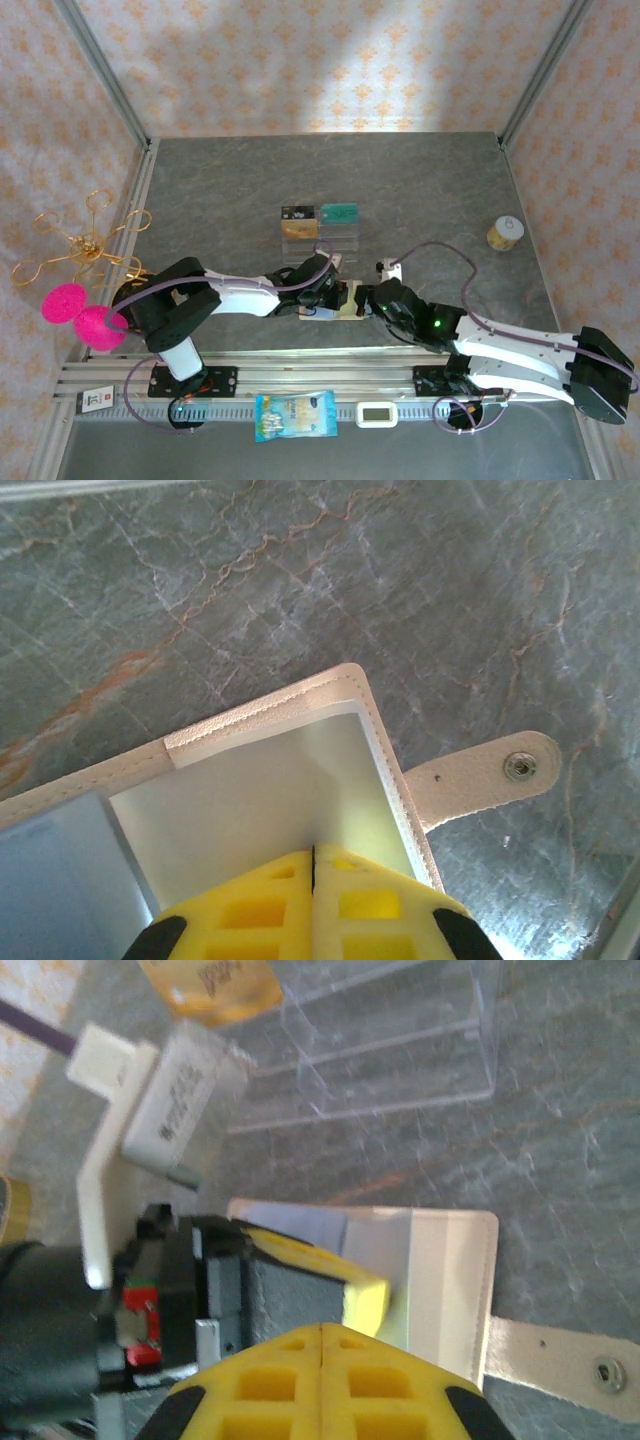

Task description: Take the credit cards out of the card holder

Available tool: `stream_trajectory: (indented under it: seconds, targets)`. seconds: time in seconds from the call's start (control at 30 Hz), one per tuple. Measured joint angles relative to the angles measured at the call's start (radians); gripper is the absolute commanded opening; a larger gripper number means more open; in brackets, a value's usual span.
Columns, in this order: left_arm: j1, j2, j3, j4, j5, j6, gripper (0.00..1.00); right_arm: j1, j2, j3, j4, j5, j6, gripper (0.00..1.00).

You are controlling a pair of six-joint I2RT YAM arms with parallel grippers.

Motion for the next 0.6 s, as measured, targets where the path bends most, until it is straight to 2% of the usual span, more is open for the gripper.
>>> stream_trajectory:
  seconds: [0.33, 0.6]
  targets:
    - [0.000, 0.005, 0.002, -0.007, 0.006, 0.000, 0.00, -0.025, 0.127, -0.123, 0.195, -0.142, 0.020, 0.00]
    - [0.000, 0.003, 0.001, -0.008, 0.006, 0.000, 0.00, -0.065, 0.184, -0.121, 0.243, -0.154, 0.023, 0.00]
